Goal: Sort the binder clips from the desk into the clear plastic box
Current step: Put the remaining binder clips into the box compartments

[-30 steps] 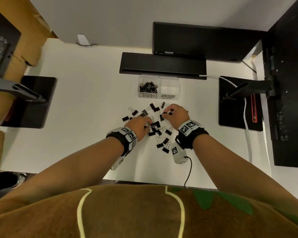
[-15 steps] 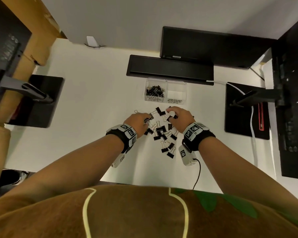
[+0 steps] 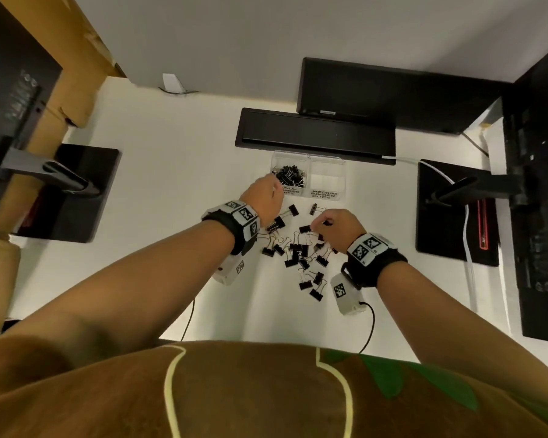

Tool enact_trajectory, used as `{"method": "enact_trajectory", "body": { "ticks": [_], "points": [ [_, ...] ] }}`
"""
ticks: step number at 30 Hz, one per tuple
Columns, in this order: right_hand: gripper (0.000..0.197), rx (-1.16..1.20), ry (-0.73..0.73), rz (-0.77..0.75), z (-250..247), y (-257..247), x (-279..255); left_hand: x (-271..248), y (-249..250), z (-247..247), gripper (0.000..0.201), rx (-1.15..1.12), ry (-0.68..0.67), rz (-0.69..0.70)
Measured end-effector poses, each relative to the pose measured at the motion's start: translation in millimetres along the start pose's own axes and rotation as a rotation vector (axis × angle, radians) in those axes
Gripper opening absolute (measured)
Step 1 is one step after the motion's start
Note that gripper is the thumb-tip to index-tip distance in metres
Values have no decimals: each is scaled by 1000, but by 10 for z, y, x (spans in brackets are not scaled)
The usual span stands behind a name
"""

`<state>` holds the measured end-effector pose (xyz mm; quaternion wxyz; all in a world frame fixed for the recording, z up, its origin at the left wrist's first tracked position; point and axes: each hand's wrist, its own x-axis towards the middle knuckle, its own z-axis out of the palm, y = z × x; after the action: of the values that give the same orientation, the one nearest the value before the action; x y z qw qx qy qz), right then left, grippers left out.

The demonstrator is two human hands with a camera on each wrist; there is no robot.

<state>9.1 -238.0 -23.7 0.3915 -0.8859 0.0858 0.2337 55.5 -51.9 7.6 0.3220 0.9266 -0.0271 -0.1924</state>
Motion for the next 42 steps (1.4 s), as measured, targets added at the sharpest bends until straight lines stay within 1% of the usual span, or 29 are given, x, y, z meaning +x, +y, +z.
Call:
{"method": "enact_trajectory", "body": {
  "ticks": [2, 4, 6, 9, 12, 14, 16, 18, 22, 25, 27, 28, 30, 32, 34, 35, 38, 40, 42],
  "points": [
    [19, 102, -13, 37, -84, -91, 29, 128, 107, -65, 27, -29, 44, 1],
    [14, 226, -29, 58, -165, -226, 69, 237, 179, -107, 24, -58, 46, -19],
    [11, 351, -23, 70, -240, -379, 132, 324, 208, -115, 27, -86, 32, -53],
    [21, 371, -4, 69, -312, -557, 303, 378, 200, -112, 38, -90, 26, -63],
    [28, 218, 31, 32, -311, -685, 482, 335, 117, -126, 44, -73, 39, -3],
    [32, 89, 61, 1, -292, -789, 550, 282, 36, -150, 45, -76, 78, 24],
    [39, -29, 63, -33, -266, -891, 606, 220, -44, -180, 44, -96, 109, 10],
    [44, -154, 31, -69, -232, -977, 656, 146, -140, -195, 43, -102, 115, -15],
    [55, -299, -10, -118, -170, -1048, 675, -54, -365, -138, 40, -69, 65, -55],
    [54, -249, 60, -163, -131, -1019, 577, -199, -503, -16, 34, -3, -8, -44],
    [47, -209, 96, -211, -44, -935, 456, -301, -562, 99, 26, 67, -93, 10],
    [42, -210, 82, -222, 20, -876, 386, -349, -586, 162, 22, 90, -129, 47],
    [29, -266, -11, -208, 180, -708, 239, -431, -624, 284, 20, 102, -189, 82],
    [21, -387, -157, -167, 307, -522, 122, -472, -643, 373, 24, 128, -232, 82],
    [22, -497, -253, -144, 362, -342, 46, -480, -647, 412, 28, 185, -260, 81],
    [25, -501, -259, -128, 360, -268, 16, -476, -644, 410, 30, 207, -267, 79],
    [34, -336, -150, -95, 282, -123, -33, -432, -651, 374, 34, 229, -273, 70],
    [34, -236, -44, -90, 233, -60, -70, -411, -650, 356, 36, 206, -278, 79],
    [33, -206, -8, -82, 198, -11, -118, -416, -625, 365, 35, 185, -282, 112]
  ]
}}
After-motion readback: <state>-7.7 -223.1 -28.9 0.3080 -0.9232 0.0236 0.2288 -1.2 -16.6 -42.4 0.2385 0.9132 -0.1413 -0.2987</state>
